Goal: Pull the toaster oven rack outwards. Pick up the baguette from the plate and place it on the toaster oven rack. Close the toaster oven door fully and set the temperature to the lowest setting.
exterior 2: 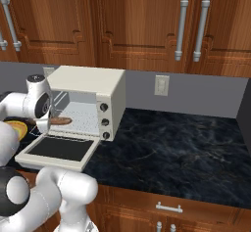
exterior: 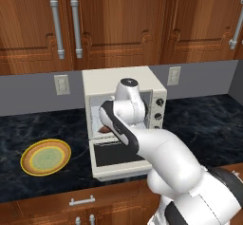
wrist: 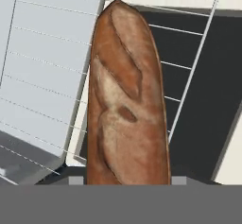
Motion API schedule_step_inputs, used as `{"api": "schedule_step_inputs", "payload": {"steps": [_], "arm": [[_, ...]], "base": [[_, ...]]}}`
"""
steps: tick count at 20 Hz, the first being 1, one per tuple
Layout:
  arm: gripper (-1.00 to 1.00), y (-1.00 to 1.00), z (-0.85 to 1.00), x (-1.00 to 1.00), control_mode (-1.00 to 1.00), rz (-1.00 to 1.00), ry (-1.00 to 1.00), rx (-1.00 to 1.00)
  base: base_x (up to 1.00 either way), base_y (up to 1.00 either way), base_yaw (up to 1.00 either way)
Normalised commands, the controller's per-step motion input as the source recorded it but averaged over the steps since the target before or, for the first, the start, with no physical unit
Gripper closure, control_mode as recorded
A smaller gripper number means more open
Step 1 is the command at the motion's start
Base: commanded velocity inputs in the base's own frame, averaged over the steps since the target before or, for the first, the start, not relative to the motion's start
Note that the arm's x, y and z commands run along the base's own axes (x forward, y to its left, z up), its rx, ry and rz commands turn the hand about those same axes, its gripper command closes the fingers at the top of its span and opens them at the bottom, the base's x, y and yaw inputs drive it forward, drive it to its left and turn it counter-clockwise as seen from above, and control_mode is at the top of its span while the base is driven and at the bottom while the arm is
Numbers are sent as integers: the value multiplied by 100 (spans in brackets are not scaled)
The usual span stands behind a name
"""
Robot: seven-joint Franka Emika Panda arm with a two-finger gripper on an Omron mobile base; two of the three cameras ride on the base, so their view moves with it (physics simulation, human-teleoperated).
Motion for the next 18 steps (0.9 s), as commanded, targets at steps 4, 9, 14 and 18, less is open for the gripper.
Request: {"api": "schedule_step_inputs", "payload": {"steps": [4,9,14,18], "arm": [[100,-52,0,0,-100,-1,-3,2],[100,-27,0,1,-100,-1,-4,0],[100,-15,0,7,-100,-2,-3,0],[100,-4,0,12,-100,-3,-2,0]], "base": [[0,0,0],[0,0,0],[0,0,0],[0,0,0]]}}
